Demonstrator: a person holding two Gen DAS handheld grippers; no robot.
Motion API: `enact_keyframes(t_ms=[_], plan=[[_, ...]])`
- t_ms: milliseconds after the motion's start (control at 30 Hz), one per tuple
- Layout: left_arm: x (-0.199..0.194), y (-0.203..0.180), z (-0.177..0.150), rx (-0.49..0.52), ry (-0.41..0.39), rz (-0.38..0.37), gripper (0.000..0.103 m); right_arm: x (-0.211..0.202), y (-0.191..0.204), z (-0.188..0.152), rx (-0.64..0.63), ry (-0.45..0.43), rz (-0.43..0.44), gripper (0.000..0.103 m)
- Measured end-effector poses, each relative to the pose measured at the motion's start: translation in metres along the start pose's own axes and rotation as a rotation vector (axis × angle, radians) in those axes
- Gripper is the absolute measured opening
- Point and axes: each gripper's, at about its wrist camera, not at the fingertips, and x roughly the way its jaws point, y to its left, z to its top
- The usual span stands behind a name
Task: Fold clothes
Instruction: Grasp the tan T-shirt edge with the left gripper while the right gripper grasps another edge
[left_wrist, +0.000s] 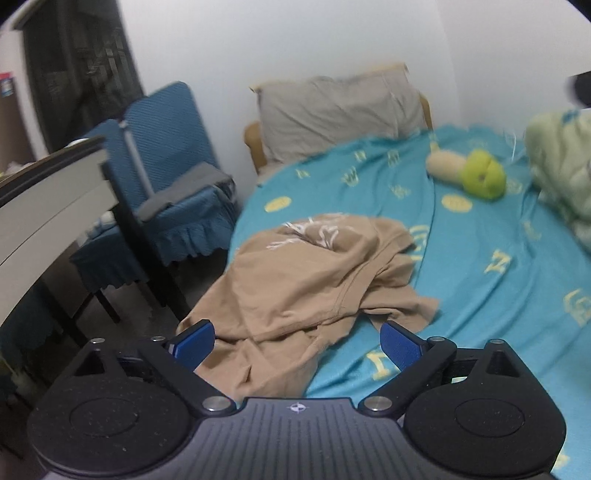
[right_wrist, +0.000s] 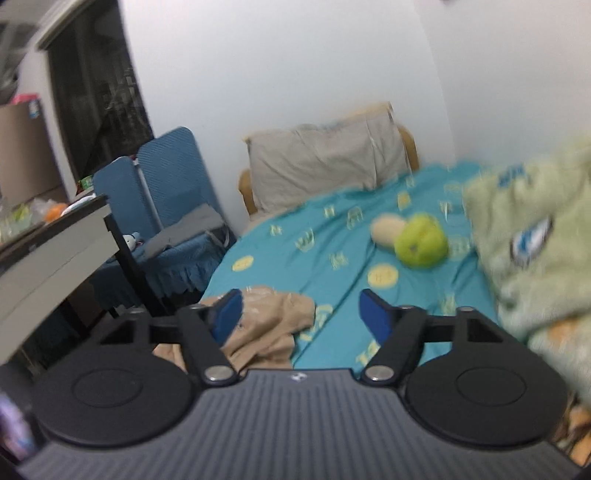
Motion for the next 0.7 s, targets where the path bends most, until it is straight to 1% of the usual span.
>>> enact_keyframes(t_ms=[33,100,133,167,200,333,433,500,533,567,600,633,667,700], plan=[[0.016,-0.003,0.003,0.027,0.001,-0.001,0.091,0.002,-0.006,-0.003,0.017,0.008,-0.002,0.06],[0.046,-0.011,0.007,0.079,0.002,-0.007,0.09,0.006,-0.015,-0.008,0.033,0.023,-0.016,0.037],[0.059,-0.015,0.007,0.102,0.003,-0.018,0.088,0.009,-0.019,-0.01,0.036,0.029,-0.02,0.032],[0.073,-0.02,0.006,0.125,0.003,-0.03,0.086,0.013,-0.023,-0.011,0.036,0.036,-0.021,0.022],[0.087,-0.024,0.006,0.148,0.004,-0.041,0.084,0.018,-0.026,-0.011,0.038,0.043,-0.022,0.017],[0.126,-0.038,-0.003,0.203,0.001,-0.07,0.07,0.042,-0.04,-0.012,0.068,0.063,0.001,0.014],[0.142,-0.041,-0.011,0.2,-0.02,-0.088,0.065,0.055,-0.041,-0.017,0.062,0.072,0.033,0.014],[0.136,-0.036,-0.011,0.167,-0.044,-0.098,0.059,0.065,-0.037,-0.021,0.038,0.082,0.046,0.014],[0.131,-0.033,-0.01,0.145,-0.058,-0.103,0.051,0.069,-0.035,-0.024,0.03,0.088,0.055,0.014],[0.125,-0.03,-0.009,0.123,-0.071,-0.108,0.038,0.073,-0.034,-0.025,0.028,0.092,0.07,0.014],[0.119,-0.027,-0.008,0.102,-0.084,-0.112,0.032,0.076,-0.033,-0.026,0.024,0.093,0.08,0.014],[0.114,-0.024,-0.008,0.08,-0.097,-0.117,0.02,0.078,-0.032,-0.028,0.015,0.088,0.083,0.014],[0.108,-0.021,-0.007,0.058,-0.111,-0.122,0.017,0.08,-0.031,-0.029,0.007,0.083,0.085,0.014],[0.102,-0.017,-0.006,0.037,-0.124,-0.126,0.016,0.081,-0.03,-0.03,0.001,0.074,0.084,0.014]])
